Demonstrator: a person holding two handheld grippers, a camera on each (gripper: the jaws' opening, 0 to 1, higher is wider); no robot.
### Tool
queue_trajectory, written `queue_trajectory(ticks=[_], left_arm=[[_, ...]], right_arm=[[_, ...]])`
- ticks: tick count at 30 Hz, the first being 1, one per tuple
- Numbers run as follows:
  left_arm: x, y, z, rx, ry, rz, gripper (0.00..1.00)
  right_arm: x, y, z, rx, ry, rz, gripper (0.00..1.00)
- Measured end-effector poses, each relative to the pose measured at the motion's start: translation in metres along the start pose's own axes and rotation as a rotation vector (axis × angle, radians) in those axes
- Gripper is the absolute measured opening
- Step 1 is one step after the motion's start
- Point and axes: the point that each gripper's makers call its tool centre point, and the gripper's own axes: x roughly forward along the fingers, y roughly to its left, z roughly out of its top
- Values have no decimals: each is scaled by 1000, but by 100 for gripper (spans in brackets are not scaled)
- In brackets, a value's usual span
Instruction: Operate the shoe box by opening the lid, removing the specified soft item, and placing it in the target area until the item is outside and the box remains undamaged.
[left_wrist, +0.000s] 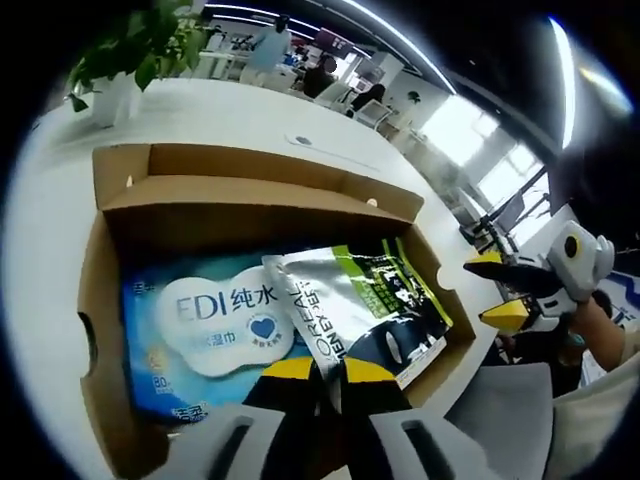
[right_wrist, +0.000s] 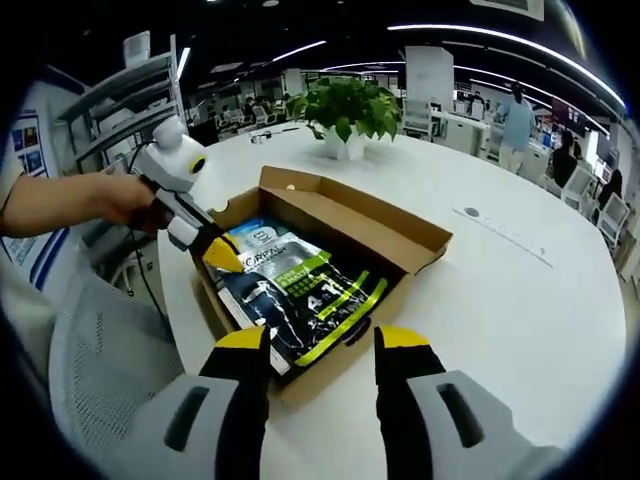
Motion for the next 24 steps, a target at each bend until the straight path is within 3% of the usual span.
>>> queue_trajectory(ticks=[5,24], left_arm=[[-4,-1,4,-28,-24,-11,0],[-25,19,5,-2,-53,32,0]], right_arm=[[3,3,1,14,-8,11,38],[36,15,7,50,18,55,35]])
